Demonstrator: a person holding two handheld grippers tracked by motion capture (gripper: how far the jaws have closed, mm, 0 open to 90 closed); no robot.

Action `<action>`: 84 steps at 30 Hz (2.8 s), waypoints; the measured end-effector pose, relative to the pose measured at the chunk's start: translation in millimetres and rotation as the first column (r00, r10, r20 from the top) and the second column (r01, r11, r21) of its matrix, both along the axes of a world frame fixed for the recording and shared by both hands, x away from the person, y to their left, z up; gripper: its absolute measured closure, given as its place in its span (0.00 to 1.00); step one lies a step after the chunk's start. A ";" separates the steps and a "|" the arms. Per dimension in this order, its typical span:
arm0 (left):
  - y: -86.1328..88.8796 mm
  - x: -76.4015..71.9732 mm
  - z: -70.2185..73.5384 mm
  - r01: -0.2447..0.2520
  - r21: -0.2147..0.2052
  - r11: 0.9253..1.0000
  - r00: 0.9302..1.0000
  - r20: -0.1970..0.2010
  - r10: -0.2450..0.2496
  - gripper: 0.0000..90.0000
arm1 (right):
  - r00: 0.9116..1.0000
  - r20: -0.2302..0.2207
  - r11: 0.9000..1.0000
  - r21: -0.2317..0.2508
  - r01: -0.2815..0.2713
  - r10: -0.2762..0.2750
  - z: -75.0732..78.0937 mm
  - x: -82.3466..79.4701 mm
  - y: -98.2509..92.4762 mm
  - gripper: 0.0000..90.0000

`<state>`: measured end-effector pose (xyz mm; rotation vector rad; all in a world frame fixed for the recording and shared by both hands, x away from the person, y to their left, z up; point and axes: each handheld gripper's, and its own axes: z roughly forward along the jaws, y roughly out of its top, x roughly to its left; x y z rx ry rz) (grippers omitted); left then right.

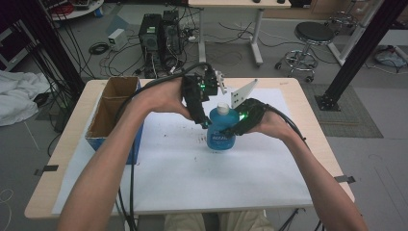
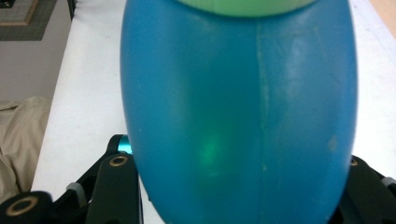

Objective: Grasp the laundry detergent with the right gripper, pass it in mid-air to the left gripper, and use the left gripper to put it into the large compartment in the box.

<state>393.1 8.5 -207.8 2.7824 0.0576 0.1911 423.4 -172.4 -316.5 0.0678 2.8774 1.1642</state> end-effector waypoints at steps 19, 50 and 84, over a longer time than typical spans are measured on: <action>-23.3 7.8 -34.7 -0.009 -0.003 1.000 1.000 -0.002 0.009 0.22 | 1.000 -0.004 1.000 0.014 -0.024 0.025 -4.4 -6.1 11.1 0.51; -26.5 8.4 -43.6 -0.009 -0.013 1.000 1.000 -0.012 0.009 0.35 | 1.000 0.007 1.000 -0.001 -0.028 0.028 -8.0 -6.9 15.2 0.51; -21.6 4.5 -43.6 -0.013 -0.028 1.000 1.000 -0.014 0.013 0.43 | 0.999 -0.018 0.998 0.029 -0.048 0.048 -9.7 -8.8 18.0 0.49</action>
